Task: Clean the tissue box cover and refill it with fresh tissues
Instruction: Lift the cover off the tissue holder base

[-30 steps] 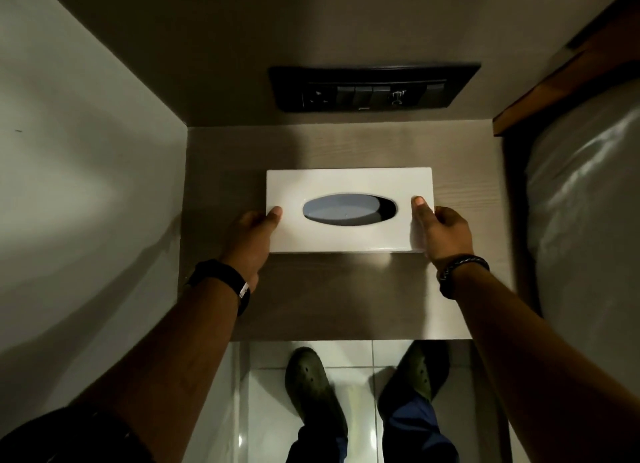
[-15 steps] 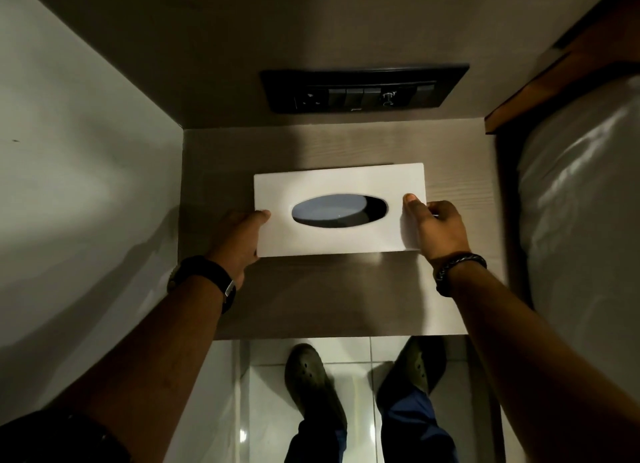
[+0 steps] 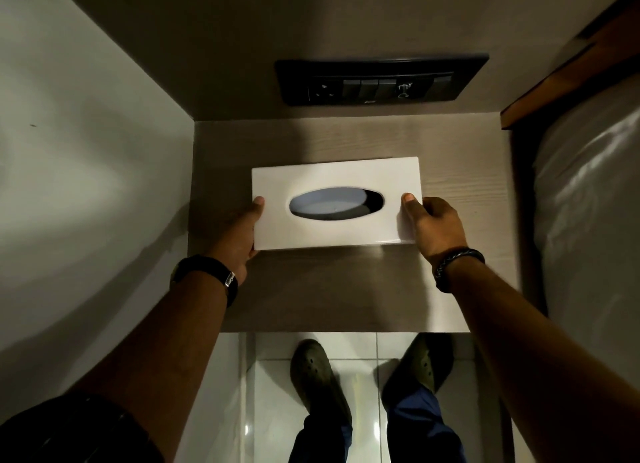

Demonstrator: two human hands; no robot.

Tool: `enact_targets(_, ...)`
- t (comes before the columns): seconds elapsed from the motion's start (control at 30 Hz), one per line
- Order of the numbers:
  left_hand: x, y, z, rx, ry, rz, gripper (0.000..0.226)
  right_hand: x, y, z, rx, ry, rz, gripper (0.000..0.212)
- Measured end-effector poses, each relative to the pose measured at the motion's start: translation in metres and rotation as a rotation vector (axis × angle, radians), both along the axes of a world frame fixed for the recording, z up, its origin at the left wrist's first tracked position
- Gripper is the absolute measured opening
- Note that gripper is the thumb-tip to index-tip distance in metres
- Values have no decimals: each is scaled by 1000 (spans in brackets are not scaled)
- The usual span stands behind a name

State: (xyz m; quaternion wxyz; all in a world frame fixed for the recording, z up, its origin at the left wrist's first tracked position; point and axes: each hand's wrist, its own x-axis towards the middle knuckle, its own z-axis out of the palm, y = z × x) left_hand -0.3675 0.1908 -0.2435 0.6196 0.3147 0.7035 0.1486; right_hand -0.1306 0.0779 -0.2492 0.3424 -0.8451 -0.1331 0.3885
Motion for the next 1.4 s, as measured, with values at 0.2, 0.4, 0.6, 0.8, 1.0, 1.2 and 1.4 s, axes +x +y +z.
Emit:
enact_targets(0.2, 1, 0, 0, 24, 29, -2, 16, -3, 0, -2, -4, -38, 21, 35)
enact_targets(0.4, 0, 6, 5, 24, 26, -29, 20, -1, 5, 3, -12, 3, -6, 45)
enact_targets(0.6, -1, 13, 11, 75, -94, 26, 21, -5, 2, 2, 55, 148, -73, 31)
enact_targets(0.8, 0, 15, 16, 56, -190, 57, 22, -7, 10, 7, 139, 189, -142, 18)
enact_targets(1.0, -1, 4, 38, 139, -134, 43, 14, -23, -6, 35, 167, 44, -155, 23)
enact_targets(1.2, -47, -52, 55, 159, 92, 86, 36, -77, -68, 54, 152, 9, -163, 21)
enact_targets(1.4, -65, -92, 30, 31, 139, 54, 14, -89, -102, 18, -41, 70, -89, 40)
